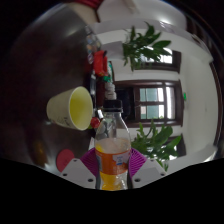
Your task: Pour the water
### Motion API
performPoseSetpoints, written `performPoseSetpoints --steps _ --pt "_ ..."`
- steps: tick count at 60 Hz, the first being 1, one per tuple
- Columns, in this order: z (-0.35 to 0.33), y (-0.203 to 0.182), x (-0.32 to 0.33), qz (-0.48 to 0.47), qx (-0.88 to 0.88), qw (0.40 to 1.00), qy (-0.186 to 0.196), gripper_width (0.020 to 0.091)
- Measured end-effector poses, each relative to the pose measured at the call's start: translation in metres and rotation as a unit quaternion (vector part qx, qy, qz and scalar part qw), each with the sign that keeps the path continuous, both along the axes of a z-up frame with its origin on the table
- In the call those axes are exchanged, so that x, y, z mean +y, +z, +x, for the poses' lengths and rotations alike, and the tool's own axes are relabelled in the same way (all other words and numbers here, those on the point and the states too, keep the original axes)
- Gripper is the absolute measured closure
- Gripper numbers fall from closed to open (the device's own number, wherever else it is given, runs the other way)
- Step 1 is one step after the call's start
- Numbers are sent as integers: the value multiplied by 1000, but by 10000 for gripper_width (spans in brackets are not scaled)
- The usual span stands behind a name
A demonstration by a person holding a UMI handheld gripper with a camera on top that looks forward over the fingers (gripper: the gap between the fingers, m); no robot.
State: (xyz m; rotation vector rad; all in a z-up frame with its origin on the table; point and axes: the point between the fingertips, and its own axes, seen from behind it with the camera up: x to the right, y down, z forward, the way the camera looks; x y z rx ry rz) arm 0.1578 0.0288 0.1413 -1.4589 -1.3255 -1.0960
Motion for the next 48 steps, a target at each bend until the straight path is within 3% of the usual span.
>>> performPoseSetpoints --steps 14,28,38,48 --pt "14 -2 20 -7 -210 977 23 751" --pt "7 4 33 21 -281 959 40 745" --pt "5 11 29 30 -227 973 39 741" --pt "10 35 17 27 7 1000 13 747"
